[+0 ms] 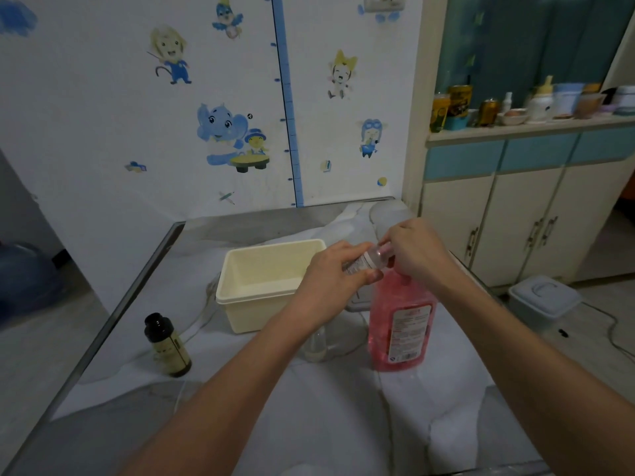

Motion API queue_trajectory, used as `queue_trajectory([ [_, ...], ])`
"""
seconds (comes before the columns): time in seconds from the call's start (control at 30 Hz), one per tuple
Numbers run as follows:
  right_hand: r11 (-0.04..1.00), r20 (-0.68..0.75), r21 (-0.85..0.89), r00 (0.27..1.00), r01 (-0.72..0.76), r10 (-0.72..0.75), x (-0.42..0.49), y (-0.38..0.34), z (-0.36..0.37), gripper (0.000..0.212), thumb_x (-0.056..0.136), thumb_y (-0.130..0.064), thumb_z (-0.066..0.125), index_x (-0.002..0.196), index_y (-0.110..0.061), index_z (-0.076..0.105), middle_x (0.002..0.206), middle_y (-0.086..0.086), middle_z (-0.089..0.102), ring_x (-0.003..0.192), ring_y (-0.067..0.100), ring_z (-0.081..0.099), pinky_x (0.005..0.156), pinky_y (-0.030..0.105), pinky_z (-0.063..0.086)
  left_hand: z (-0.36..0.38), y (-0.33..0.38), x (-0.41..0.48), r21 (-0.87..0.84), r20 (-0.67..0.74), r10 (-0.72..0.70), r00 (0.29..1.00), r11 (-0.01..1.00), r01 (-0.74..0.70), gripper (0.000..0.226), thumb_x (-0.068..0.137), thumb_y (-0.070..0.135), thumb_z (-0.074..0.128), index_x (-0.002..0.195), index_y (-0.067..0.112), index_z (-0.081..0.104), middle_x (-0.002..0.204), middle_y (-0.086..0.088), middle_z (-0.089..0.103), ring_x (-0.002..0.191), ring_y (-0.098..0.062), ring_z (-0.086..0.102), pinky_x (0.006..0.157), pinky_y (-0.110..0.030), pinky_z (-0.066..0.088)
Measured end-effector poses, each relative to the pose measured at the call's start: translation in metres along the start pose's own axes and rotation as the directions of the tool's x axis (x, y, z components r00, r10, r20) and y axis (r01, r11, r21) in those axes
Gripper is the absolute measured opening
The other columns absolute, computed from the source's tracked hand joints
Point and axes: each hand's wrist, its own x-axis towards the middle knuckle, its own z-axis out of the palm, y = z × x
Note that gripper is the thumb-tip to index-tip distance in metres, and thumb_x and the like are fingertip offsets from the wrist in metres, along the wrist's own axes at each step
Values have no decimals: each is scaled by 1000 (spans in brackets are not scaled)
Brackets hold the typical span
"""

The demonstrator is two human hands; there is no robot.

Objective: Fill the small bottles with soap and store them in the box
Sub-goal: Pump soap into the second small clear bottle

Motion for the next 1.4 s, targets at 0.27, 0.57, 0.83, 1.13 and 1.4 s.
queue_trajectory([
  [0.27,992,38,125,999,10,-15,-1,-13,-7,21,86,-14,51,80,-5,69,65,2,66,65,23,67,65,32,53,-10,7,6,40,13,9,1000,999,-9,41,80,28,74,120,29,67,95,-3,62,85,-13,58,75,-25,43],
  [0.57,996,-16,80,999,-29,30,2,1,2,29,87,-18,43,85,-4,68,65,5,65,59,19,62,67,39,57,-2,0,3,17,10,-3,1000,1000,3,38,79,23,75,116,28,69,92,-5,61,82,-15,58,71,-16,40],
  [0.83,997,16,76,1000,17,-19,-3,-13,-6,22,86,-14,50,78,-7,69,66,6,68,58,19,61,67,31,53,-10,7,7,31,21,3,1000,1000,-3,41,80,26,74,120,29,66,96,-3,62,88,-15,59,78,-27,43],
  [1.13,999,3,44,1000,10,-10,-1,1,0,30,86,-19,43,66,-17,65,46,-8,61,41,9,57,53,26,50,-2,1,3,9,17,-11,1000,1000,11,41,79,22,75,119,26,68,96,-5,63,87,-15,60,74,-17,41],
  [1.4,999,29,36,999,11,-12,1,-15,-9,28,87,-14,44,69,-12,66,51,-3,62,46,15,58,53,25,49,-11,7,8,32,23,-1,1000,999,0,40,80,27,74,119,31,67,95,-1,62,84,-12,57,75,-25,42],
])
